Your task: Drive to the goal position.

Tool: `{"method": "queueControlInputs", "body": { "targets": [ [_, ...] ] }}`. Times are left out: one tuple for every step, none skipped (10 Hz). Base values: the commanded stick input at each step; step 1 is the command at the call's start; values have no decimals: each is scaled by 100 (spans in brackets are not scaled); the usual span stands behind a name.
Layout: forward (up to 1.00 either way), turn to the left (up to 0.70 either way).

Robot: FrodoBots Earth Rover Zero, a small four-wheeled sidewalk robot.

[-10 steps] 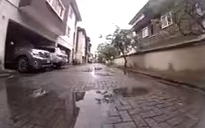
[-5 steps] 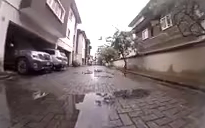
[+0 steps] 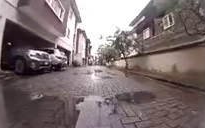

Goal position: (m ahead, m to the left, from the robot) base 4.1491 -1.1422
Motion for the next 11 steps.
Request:
{"method": "queueControlInputs", "body": {
  "targets": [
    [50,0],
    [50,0],
    [50,0],
    [50,0],
    [50,0],
    [50,0],
    [50,0],
    [50,0],
    [50,0],
    [50,0],
    [50,0]
  ]
}}
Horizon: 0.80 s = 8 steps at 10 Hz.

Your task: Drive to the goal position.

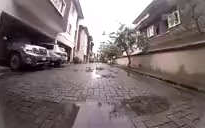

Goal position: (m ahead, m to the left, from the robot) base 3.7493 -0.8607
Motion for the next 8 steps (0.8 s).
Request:
{"method": "queueControlInputs", "body": {
  "targets": [
    [50,0],
    [50,0],
    [50,0],
    [50,0],
    [50,0],
    [50,0],
    [50,0],
    [50,0]
  ]
}}
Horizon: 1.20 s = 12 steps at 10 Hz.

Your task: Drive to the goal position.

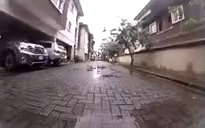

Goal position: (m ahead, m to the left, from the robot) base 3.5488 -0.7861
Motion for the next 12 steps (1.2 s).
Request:
{"method": "queueControlInputs", "body": {
  "targets": [
    [50,0],
    [50,0],
    [50,0],
    [50,0],
    [50,0],
    [50,0],
    [50,0],
    [50,0],
    [50,0],
    [50,0],
    [50,0],
    [50,0]
  ]
}}
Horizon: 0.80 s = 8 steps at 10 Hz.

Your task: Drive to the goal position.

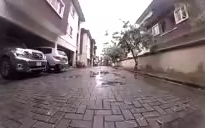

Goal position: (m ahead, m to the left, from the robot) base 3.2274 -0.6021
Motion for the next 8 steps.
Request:
{"method": "queueControlInputs", "body": {
  "targets": [
    [50,0],
    [50,0],
    [50,0],
    [50,0],
    [50,0],
    [50,0],
    [50,0],
    [50,0]
  ]
}}
